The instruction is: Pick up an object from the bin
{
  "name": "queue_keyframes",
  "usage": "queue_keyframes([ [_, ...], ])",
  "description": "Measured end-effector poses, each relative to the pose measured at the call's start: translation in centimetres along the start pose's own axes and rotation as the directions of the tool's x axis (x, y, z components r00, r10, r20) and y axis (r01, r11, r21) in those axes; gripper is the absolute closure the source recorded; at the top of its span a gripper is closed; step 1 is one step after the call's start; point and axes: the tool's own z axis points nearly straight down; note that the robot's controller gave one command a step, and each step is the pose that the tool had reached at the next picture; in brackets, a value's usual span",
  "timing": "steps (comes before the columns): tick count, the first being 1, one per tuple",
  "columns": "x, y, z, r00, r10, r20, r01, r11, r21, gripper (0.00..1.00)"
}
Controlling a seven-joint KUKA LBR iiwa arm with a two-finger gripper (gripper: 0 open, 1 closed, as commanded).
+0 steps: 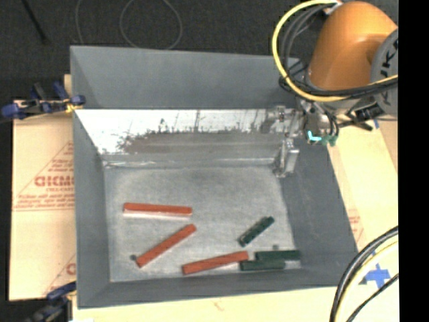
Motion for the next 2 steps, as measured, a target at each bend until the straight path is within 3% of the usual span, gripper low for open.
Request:
queue_keyframes([
  [1,3.7,3.5,16.1,0.97,-0.244,0.003,0.244,0.97,0.001,0.0],
  [2,11.0,2.2,17.2,0.986,-0.165,0.002,0.165,0.986,-0.002,0.0],
])
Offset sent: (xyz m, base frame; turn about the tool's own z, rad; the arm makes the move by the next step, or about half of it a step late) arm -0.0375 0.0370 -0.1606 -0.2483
